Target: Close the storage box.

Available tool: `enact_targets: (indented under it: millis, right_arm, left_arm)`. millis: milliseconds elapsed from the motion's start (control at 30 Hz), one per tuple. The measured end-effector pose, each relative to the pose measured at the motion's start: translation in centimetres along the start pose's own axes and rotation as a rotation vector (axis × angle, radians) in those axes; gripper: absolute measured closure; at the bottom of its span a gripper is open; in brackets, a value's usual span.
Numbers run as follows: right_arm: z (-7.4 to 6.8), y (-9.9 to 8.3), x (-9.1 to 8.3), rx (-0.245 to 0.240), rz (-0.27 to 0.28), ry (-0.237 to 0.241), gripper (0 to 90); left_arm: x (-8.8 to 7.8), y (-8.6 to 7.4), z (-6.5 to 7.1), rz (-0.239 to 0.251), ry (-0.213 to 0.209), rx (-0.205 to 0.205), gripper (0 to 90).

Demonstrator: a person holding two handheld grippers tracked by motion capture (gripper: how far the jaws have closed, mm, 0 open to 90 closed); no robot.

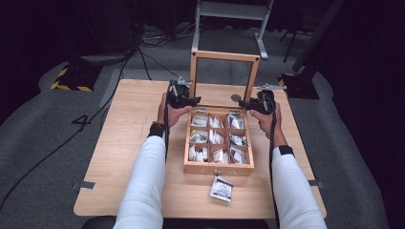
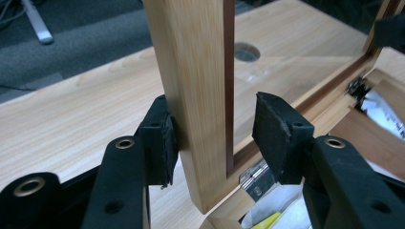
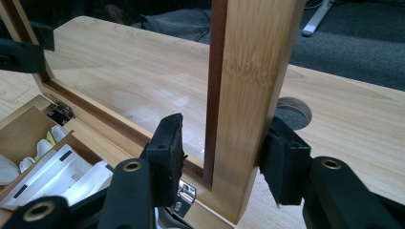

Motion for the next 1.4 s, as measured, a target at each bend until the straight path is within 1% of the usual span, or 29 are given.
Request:
enact_targets:
  millis: [33,67,167,233,300,400,433,533,667,733,800,867,1033,1100,1233,1300,1333,1367,1400]
  right_arm:
    - [0.0,0.0,0.0,0.0,0.0,-0.002,53.6]
    - [-0.1,0.0,-0.1,0.002,0.0,-0.003,53.7]
    - [-0.2,0.0,-0.3,-0.007,0.002,-0.004,54.3]
    - [-0.3,0.0,-0.5,-0.013,0.003,0.001,54.7]
    - [-0.4,0.0,-0.7,-0.017,-0.001,-0.002,54.8]
    - [-0.6,0.1,-1.1,-0.031,-0.002,-0.004,55.1]
    - [-0.6,0.1,-1.2,-0.037,-0.001,-0.003,55.3]
    - [-0.8,0.3,-1.9,-0.034,0.015,0.009,55.4]
    - [-1.1,0.3,-2.9,-0.039,0.042,0.019,55.5]
    - [-1.1,0.3,-3.4,-0.035,0.058,0.033,56.1]
    - [-1.1,0.3,-3.9,-0.036,0.073,0.038,57.5]
    - [-1.2,0.3,-4.3,-0.037,0.084,0.036,57.9]
    - [-1.5,0.5,-4.9,-0.07,0.072,0.029,60.2]
    - [-1.6,0.6,-5.2,-0.079,0.08,0.029,60.4]
    - [-2.0,0.9,-5.9,-0.091,0.097,0.025,60.6]
    - [-2.2,0.9,-6.1,-0.096,0.096,0.024,60.8]
    - [-2.3,0.9,-6.2,-0.105,0.091,0.02,60.9]
    - [-2.4,0.8,-6.3,-0.116,0.092,0.015,60.9]
    - [-2.5,0.8,-6.3,-0.12,0.093,0.013,61.0]
  left_arm:
    - [-0.1,0.0,0.0,0.0,0.007,0.009,52.1]
    - [-0.1,0.1,0.2,0.003,0.012,0.009,52.2]
    - [-0.5,0.2,0.2,0.014,0.007,0.018,53.3]
    - [-0.9,0.3,0.2,0.029,0.001,0.015,54.2]
    - [-1.2,0.4,0.3,0.041,-0.005,0.002,54.7]
    - [-1.8,0.6,0.5,0.041,-0.002,0.027,55.4]
    - [-2.1,0.6,0.6,0.048,-0.009,0.027,55.8]
    - [-2.8,0.6,0.7,0.069,-0.02,0.027,56.4]
    - [-3.8,0.7,1.2,0.09,-0.025,0.052,56.0]
    - [-4.3,0.8,1.4,0.104,-0.032,0.052,56.2]
    - [-4.8,1.0,1.6,0.119,-0.027,0.051,56.6]
    - [-5.2,1.2,1.7,0.122,-0.026,0.065,57.0]
    - [-6.0,1.4,2.2,0.13,-0.013,0.088,57.6]
    - [-6.3,1.5,2.3,0.137,-0.016,0.088,57.8]
    - [-6.8,1.5,2.6,0.137,-0.015,0.098,58.3]
    - [-7.2,1.5,2.7,0.139,-0.013,0.103,58.6]
    - [-7.3,1.4,2.8,0.139,-0.014,0.1,58.8]
    - [-7.5,1.4,2.8,0.144,-0.016,0.108,59.2]
    - [-7.7,1.4,2.8,0.15,-0.022,0.104,59.7]
Point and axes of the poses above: each handheld gripper's, and its own axes: x roughly forward along the jaws, y roughly out of its top, z roughly to its right, the point moved 2 cm from there along x, roughly forward along the jaws, and after that the axes turned 2 degrees about y, right-handed, at the moved point
